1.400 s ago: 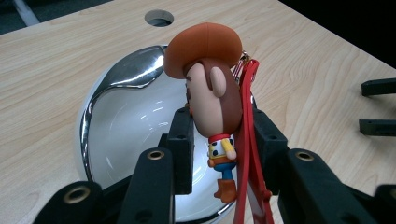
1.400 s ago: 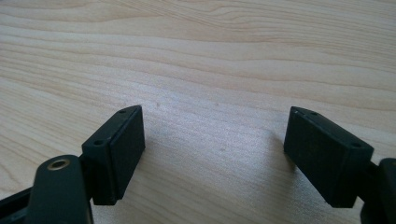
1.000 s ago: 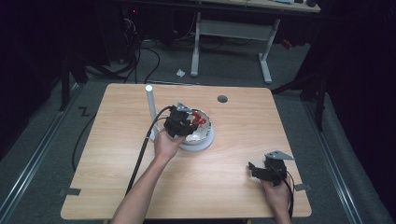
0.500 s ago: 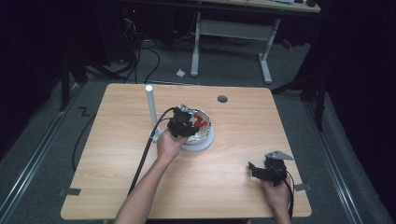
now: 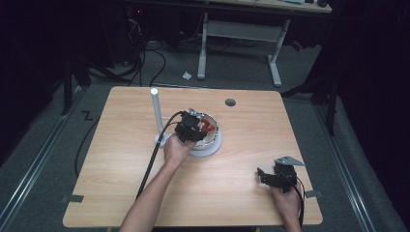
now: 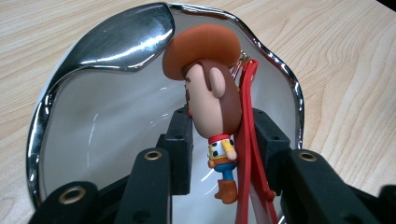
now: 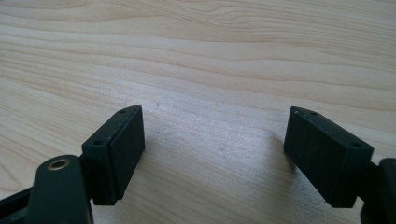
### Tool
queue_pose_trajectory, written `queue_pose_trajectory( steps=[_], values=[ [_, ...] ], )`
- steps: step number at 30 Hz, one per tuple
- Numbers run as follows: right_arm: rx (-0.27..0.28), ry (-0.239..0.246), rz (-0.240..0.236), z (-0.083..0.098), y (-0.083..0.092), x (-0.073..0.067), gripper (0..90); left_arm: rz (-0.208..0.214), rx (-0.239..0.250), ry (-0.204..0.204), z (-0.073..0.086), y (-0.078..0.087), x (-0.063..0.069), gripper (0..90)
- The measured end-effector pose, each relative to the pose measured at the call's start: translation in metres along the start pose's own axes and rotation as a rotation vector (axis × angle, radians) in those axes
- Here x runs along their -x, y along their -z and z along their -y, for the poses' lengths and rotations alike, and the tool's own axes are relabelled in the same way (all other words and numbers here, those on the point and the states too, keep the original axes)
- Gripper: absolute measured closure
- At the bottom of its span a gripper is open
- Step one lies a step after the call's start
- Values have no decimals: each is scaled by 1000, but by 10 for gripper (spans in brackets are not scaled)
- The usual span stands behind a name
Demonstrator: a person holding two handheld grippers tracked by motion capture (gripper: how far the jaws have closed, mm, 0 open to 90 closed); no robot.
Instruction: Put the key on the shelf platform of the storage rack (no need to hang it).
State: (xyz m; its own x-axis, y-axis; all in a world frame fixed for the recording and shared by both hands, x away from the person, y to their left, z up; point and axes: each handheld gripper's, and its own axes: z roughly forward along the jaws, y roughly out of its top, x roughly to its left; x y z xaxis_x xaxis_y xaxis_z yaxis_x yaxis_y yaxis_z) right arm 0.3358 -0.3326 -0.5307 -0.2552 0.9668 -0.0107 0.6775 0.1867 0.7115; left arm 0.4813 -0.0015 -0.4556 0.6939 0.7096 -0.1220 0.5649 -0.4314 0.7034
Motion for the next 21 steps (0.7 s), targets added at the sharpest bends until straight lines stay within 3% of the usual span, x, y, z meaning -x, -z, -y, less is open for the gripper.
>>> queue_pose_trajectory(
  steps=[12, 21],
  values=[
    [0, -1, 0, 0, 0, 0, 206, -13, 50, -14, -2, 16, -1, 474],
    [0, -1, 0, 0, 0, 0, 206, -11, 92, -24, -3, 35, 0, 441]
  ],
)
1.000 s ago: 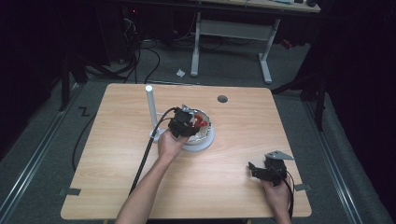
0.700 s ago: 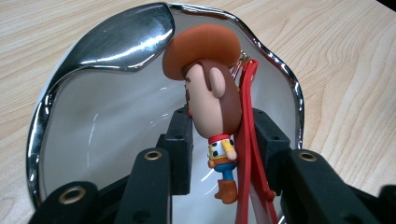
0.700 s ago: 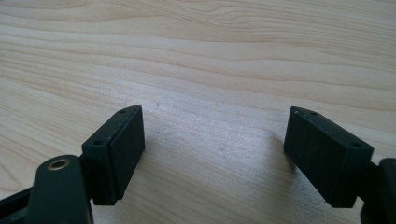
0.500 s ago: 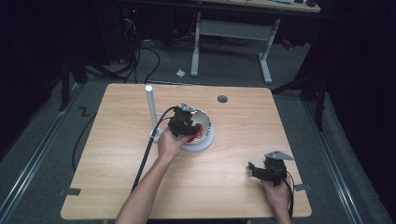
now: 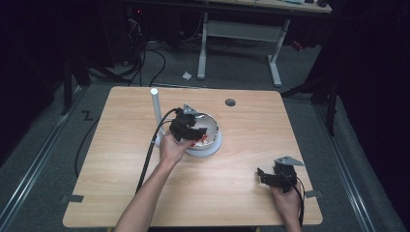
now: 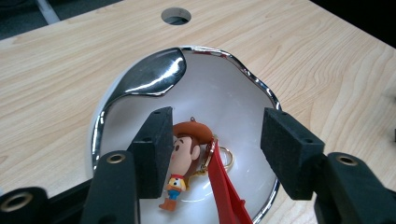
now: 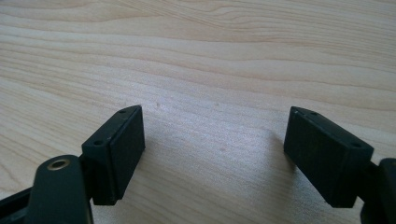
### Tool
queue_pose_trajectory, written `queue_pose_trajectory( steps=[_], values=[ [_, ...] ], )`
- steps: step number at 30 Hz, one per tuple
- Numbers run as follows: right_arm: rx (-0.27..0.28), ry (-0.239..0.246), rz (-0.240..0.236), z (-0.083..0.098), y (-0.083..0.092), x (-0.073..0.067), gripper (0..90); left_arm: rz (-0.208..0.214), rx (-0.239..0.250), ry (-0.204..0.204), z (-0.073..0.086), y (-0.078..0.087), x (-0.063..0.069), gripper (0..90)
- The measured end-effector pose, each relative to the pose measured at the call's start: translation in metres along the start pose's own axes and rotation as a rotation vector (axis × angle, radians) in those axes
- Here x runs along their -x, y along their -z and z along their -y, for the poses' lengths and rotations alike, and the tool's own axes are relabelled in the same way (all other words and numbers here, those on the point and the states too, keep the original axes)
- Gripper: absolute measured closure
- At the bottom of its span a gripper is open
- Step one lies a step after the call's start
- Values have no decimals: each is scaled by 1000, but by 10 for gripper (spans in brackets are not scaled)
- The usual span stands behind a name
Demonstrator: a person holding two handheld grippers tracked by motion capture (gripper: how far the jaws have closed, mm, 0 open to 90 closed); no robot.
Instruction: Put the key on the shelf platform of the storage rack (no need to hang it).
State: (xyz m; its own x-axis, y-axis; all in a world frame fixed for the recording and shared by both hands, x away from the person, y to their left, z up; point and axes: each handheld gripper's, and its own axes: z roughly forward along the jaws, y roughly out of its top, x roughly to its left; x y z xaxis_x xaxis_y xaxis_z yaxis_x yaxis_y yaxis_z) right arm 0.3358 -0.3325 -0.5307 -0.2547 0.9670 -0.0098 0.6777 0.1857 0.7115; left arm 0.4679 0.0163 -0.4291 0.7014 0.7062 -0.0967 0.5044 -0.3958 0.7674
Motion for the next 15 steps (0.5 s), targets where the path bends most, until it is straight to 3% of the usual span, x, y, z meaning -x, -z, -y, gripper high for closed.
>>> queue_pose_trajectory(
  steps=[15],
  values=[
    [0, 0, 0, 0, 0, 0, 206, -5, 43, 14, 8, 26, -6, 428]
  ],
)
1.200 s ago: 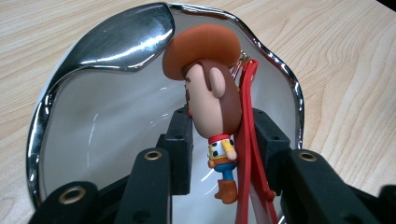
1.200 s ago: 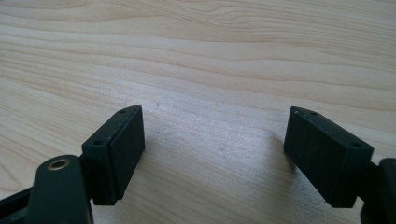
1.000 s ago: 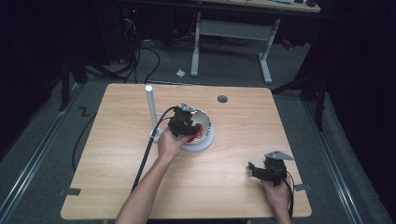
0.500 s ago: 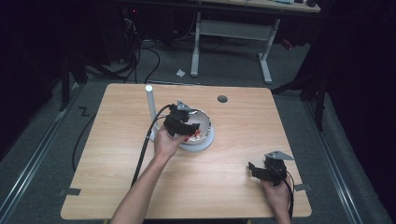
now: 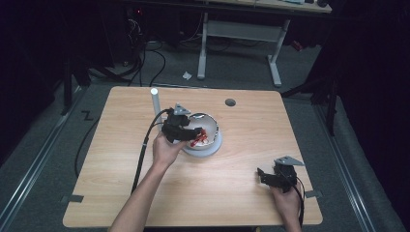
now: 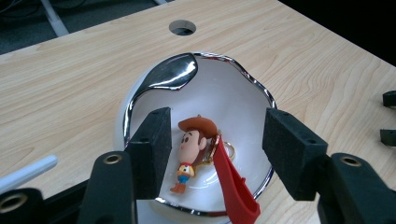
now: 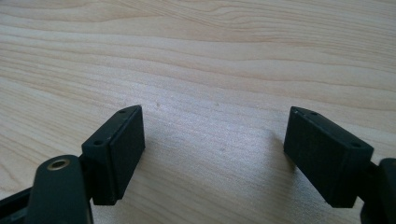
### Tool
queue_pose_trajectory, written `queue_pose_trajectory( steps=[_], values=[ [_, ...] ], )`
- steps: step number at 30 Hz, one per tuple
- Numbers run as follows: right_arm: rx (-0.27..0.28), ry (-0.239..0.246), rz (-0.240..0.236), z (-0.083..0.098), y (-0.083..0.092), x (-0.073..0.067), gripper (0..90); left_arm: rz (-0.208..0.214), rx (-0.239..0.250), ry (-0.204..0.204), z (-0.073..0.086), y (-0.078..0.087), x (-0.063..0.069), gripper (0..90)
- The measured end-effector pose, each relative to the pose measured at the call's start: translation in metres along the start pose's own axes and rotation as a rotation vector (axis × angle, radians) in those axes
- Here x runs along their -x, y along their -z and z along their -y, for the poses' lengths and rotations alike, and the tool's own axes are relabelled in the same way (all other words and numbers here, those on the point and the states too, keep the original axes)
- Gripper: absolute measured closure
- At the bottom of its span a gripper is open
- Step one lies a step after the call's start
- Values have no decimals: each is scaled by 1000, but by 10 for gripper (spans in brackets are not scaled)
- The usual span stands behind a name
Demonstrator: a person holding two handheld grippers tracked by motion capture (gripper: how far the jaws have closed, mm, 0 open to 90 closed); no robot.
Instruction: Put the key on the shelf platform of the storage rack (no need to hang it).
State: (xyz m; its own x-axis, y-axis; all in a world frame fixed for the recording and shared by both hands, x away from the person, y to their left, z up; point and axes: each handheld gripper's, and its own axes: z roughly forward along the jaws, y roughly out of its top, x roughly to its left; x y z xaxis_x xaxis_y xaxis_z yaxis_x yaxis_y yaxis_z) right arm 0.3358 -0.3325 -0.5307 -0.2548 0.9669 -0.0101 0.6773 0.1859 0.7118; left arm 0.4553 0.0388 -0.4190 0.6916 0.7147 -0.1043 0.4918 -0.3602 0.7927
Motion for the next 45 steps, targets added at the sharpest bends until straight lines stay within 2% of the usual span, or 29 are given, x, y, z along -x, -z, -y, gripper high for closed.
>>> queue_pose_trajectory(
  steps=[18, 30, 45],
  values=[
    [0, 0, 0, 0, 0, 0, 206, -14, 35, 13, 7, 36, -10, 412],
    [0, 0, 0, 0, 0, 0, 206, -43, 60, 49, 20, 55, -23, 407],
    [0, 0, 0, 0, 0, 0, 207, -50, 89, 65, 31, 83, -29, 398]
  ],
)
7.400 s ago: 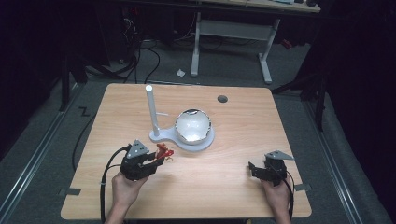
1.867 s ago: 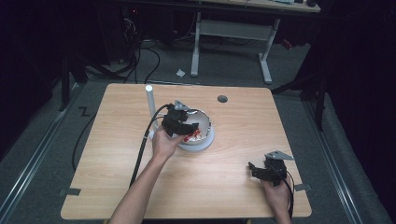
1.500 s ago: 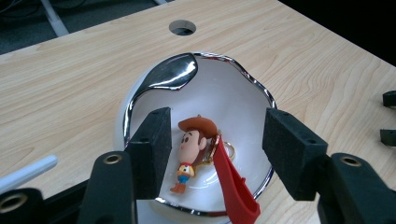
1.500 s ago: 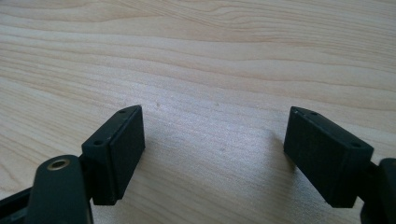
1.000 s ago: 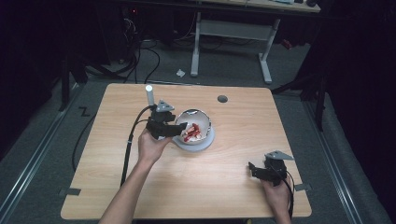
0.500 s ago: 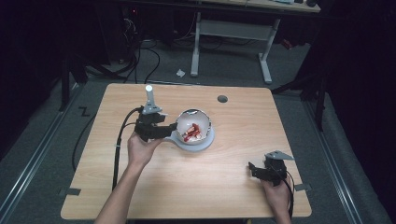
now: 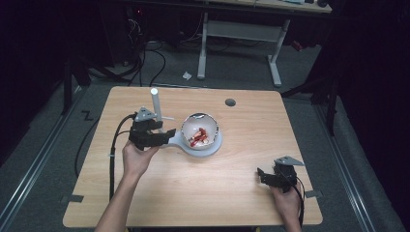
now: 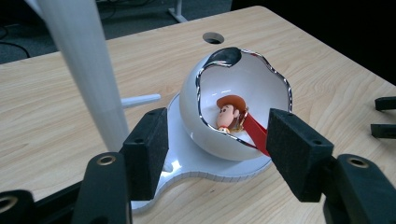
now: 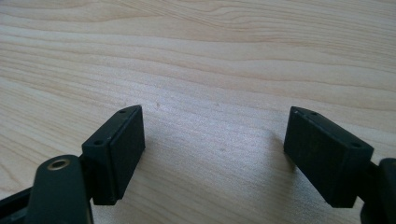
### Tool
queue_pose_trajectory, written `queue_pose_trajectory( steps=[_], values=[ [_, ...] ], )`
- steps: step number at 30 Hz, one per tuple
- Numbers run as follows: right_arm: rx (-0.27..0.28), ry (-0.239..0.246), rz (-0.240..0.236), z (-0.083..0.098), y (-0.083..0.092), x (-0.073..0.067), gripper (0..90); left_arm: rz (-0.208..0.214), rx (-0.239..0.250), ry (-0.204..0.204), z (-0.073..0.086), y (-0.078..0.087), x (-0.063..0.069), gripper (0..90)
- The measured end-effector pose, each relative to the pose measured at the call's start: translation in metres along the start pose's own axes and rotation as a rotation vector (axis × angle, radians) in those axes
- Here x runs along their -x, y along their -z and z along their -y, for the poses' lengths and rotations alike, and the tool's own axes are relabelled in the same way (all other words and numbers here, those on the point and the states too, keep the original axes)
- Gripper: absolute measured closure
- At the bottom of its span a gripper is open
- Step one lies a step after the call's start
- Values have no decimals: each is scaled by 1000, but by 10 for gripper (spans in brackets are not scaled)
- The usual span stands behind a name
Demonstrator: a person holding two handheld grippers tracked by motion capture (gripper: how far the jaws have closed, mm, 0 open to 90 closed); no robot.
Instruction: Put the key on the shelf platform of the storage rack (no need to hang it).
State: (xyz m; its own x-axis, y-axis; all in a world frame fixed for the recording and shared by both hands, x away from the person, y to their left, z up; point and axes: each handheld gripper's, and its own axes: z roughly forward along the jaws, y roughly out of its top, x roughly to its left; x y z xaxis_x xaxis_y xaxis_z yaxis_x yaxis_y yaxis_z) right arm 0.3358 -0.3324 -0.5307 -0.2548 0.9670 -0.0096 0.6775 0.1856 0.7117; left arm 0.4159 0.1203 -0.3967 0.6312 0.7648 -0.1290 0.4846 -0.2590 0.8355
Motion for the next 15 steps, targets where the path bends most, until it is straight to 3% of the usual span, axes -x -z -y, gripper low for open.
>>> queue_pose_trajectory(
  steps=[15],
  values=[
    [0, 0, 0, 0, 0, 0, 207, -32, 34, 35, 11, 33, -13, 387]
  ],
)
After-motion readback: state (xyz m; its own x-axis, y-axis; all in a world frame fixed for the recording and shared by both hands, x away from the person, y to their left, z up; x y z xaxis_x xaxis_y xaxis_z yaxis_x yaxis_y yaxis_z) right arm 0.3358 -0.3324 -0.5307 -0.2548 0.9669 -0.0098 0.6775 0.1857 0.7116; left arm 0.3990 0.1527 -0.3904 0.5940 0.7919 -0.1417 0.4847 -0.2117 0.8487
